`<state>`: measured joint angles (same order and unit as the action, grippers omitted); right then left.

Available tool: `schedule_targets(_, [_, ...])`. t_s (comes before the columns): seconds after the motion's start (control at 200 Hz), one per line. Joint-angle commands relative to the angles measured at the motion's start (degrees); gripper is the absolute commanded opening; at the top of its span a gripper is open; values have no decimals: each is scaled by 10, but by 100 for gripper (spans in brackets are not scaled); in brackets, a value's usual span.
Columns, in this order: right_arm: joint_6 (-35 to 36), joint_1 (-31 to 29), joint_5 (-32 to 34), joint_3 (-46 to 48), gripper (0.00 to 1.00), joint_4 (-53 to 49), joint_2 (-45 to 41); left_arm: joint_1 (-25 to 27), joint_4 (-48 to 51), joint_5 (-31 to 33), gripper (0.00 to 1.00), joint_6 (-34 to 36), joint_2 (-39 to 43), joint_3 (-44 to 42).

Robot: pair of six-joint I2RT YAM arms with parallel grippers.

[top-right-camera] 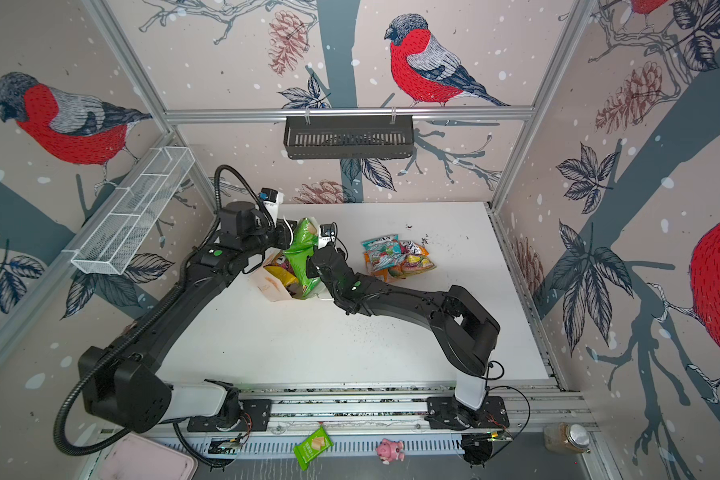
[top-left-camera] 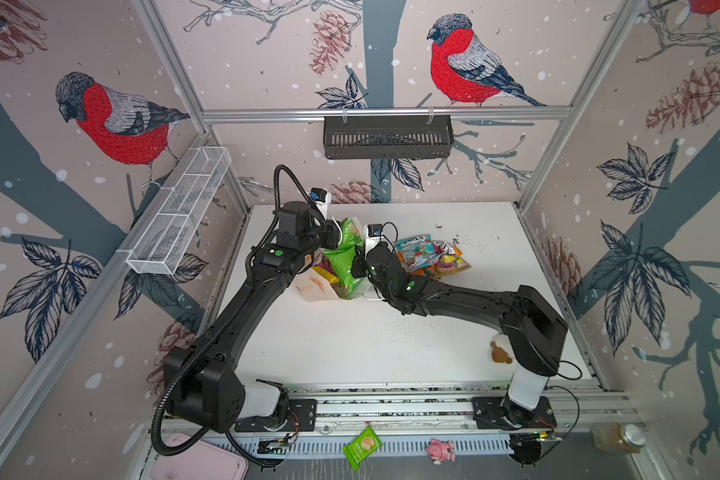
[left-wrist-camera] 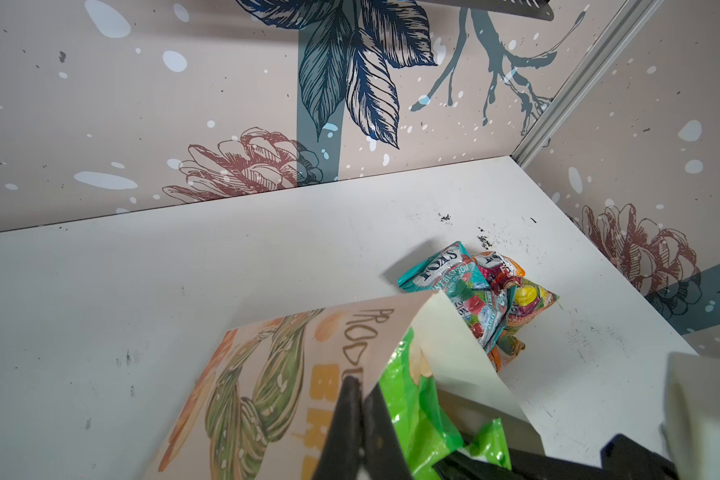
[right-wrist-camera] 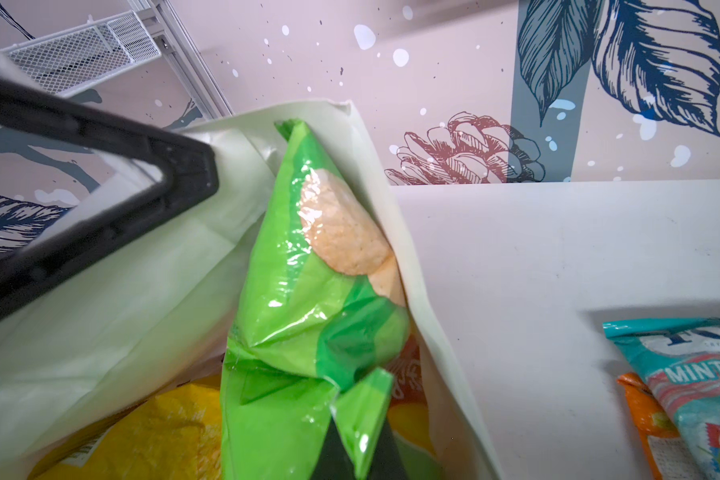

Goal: Take the snacks out of the paper bag
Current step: 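Lift the green Lay's pack higher above the bag rim with the right gripper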

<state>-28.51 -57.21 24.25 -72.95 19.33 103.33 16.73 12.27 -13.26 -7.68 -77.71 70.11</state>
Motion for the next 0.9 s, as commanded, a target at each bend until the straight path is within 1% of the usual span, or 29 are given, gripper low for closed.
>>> schedule_targets(0.0, [4, -1, 9, 2, 0, 25, -14, -1, -5, 8, 0, -8, -1, 1])
schedule_targets(0.445, [17, -2, 3, 16, 0, 23, -55, -1, -5, 25, 0, -5, -4, 2])
schedule_targets(0.896, [27, 0, -16, -27, 0, 0, -53, -5, 1, 38, 0, -9, -3, 4])
